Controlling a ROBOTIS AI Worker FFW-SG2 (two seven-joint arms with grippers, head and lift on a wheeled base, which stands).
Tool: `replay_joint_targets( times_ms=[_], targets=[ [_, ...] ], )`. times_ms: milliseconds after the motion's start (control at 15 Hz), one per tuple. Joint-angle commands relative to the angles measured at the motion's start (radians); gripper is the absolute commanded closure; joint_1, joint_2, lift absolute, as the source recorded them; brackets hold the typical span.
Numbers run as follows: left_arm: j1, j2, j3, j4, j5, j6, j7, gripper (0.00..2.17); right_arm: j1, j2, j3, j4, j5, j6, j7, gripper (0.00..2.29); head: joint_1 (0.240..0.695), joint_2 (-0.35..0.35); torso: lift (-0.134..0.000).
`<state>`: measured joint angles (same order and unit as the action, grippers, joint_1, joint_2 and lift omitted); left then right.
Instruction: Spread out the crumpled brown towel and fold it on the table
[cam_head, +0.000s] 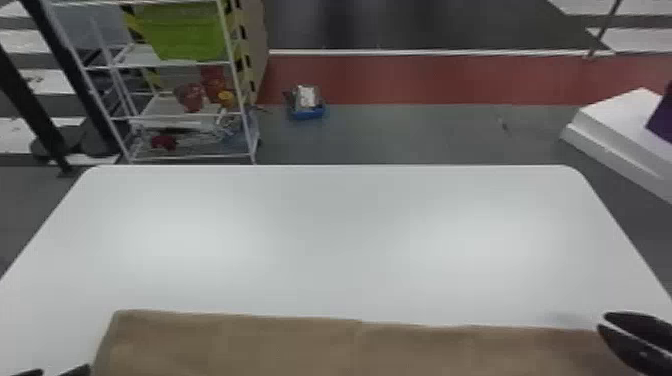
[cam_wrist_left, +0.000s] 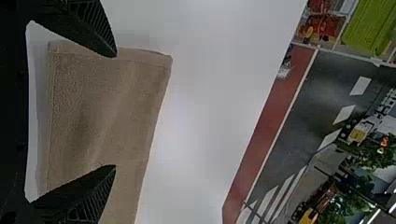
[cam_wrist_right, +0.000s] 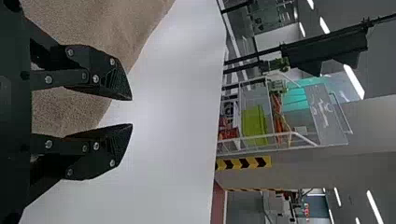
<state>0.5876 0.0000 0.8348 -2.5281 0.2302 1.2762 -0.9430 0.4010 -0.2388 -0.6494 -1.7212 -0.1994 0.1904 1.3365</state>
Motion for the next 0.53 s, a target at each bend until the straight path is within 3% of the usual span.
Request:
replay_joint_targets(
  times_ms=[0, 267, 467],
  targets=[
    [0.000, -0.003, -0.011, 0.014, 0.004, -0.028, 0.001, 0.04, 0.004, 0.009, -0.035, -0.023, -0.008, 0.018, 0.001, 0.01, 0.695, -0.013, -0.124],
    [0.000, -0.003, -0.032, 0.083, 0.034, -0.136, 0.012, 0.08, 0.028, 0.026, -0.105, -0.092, -0.008, 0.057, 0.001, 0.07, 0.695, -0.057, -0.124],
    [-0.003, -0.003, -0.063, 0.124, 0.049, -0.166, 0.029, 0.08, 0.038, 0.058, -0.150, -0.144, 0.005, 0.113, 0.001, 0.08, 0.695, -0.090, -0.124]
  ],
)
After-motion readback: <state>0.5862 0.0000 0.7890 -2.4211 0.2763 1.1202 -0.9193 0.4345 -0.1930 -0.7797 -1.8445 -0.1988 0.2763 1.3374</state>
